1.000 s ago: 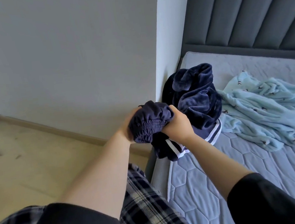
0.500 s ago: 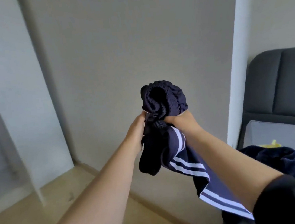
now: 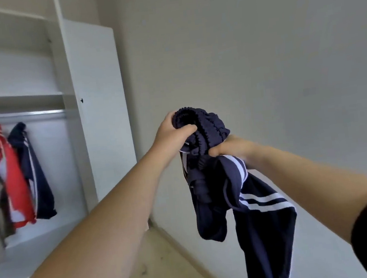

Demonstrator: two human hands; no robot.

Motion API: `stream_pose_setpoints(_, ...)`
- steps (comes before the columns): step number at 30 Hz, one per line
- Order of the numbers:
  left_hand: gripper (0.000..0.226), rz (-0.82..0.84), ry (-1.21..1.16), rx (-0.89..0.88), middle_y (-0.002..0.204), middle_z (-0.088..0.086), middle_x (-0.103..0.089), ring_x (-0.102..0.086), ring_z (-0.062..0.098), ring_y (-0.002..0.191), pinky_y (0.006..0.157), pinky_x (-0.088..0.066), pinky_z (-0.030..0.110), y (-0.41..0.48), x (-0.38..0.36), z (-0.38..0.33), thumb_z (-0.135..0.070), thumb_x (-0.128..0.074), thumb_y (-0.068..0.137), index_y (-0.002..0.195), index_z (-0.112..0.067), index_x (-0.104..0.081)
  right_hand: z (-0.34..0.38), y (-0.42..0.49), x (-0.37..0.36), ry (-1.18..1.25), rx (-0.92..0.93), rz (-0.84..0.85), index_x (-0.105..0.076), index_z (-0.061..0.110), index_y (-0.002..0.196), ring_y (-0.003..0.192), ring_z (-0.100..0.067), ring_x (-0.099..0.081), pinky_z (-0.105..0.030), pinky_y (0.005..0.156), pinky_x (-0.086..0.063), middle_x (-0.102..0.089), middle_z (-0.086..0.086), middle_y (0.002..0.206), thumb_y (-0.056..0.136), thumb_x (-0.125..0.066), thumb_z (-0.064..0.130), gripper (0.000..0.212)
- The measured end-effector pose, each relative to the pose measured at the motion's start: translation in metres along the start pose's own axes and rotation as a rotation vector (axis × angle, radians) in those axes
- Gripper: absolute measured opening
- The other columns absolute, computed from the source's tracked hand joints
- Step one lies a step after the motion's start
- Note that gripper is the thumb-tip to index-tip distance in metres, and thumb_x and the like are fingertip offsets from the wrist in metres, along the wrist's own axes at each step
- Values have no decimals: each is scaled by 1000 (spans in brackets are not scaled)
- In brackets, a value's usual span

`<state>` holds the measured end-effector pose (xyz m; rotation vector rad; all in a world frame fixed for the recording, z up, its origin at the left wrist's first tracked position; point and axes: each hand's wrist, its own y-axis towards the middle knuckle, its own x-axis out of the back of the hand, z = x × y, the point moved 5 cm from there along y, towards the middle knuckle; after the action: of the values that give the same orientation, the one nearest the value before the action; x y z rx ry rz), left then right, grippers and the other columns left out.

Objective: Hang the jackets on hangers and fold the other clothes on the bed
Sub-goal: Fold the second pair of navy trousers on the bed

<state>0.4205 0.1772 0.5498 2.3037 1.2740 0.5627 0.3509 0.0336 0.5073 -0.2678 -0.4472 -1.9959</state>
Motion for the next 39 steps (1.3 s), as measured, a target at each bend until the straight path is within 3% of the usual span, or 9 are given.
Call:
stream_pose_setpoints(4, 12, 19, 54, 168, 91, 3, -68, -64, 16, 79, 63, -56, 27, 7, 24, 7, -8, -58, 89, 91, -19, -62, 2, 8, 3, -208, 72, 11, -61, 6, 95, 83, -23, -61, -37, 81, -52, -64, -10, 92, 67, -66, 6, 28)
stream_pose_setpoints(9, 8, 43, -11, 314, 82, 6, -64, -60, 18, 72, 63, -51, 28, 7, 20, 21, -5, -59, 86, 87, -13, -61, 7, 7, 34, -599, 205, -343, -52, 14, 95, 75, -22, -55, -27, 64, -40, -58, -3, 85, 73, -69, 17, 28)
stream_pose_setpoints(14, 4, 116, -73, 418, 76, 6, -63, -59, 17, 68, 59, -49, 27, 1, -4, 32, -7, -62, 85, 83, -11, -61, -10, 0, 11, -692, 170, -196, -53, 16, 79, 70, -20, -57, -28, 60, -47, -60, -1, 75, 78, -63, 16, 10)
stream_pose_setpoints(17, 6, 270, -17, 430, 86, 6, -69, -64, 18, 79, 71, -54, 31, -3, -7, 38, -14, -67, 85, 90, -13, -65, -25, -3, 1, -573, 48, -70, -53, 10, 66, 64, -18, -50, -22, 53, -39, -55, -4, 69, 84, -56, 9, 18)
stream_pose_setpoints(21, 41, 600, 338, 418, 103, 0, -73, -68, 15, 94, 77, -55, 28, -11, -3, 43, -48, -66, 82, 108, -17, -67, -20, -2, 17, -364, 41, -256, -64, 10, 70, 66, -22, -56, -26, 59, -45, -62, -10, 73, 84, -55, 4, 18)
stream_pose_setpoints(27, 2, 484, 673, 187, 87, -3, -65, -62, 15, 81, 65, -51, 22, 3, -22, 26, -23, -63, 86, 84, -22, -63, 17, 9, 33, -321, 129, -464, -69, -6, 92, 71, -24, -57, -38, 67, -51, -67, -18, 83, 80, -44, -4, 28)
stream_pose_setpoints(30, 27, 335, 904, 29, 66, 1, -52, -52, 22, 70, 49, -37, 22, 14, -26, 11, -15, -54, 85, 59, -15, -50, 43, 13, 51, -329, 239, -529, -69, 2, 86, 68, -25, -56, -30, 62, -45, -62, -10, 73, 80, -47, -5, 24)
stream_pose_setpoints(35, 23, -79, 1023, 14, 81, 3, -60, -53, 26, 77, 60, -37, 26, 34, 4, -10, 0, -50, 77, 70, -17, -63, 36, 4, 76, -1191, 172, -465, -61, 8, 83, 70, -30, -51, -32, 61, -40, -58, -12, 79, 81, -51, -1, 14)
stream_pose_setpoints(39, 19, -52, 1164, 64, 85, 4, -59, -52, 23, 72, 53, -36, 26, 41, 4, -7, 2, -50, 78, 79, -12, -63, 25, -5, 106, -1190, 15, -556, -54, 7, 77, 66, -29, -48, -33, 61, -40, -53, -10, 72, 80, -50, -2, 11)
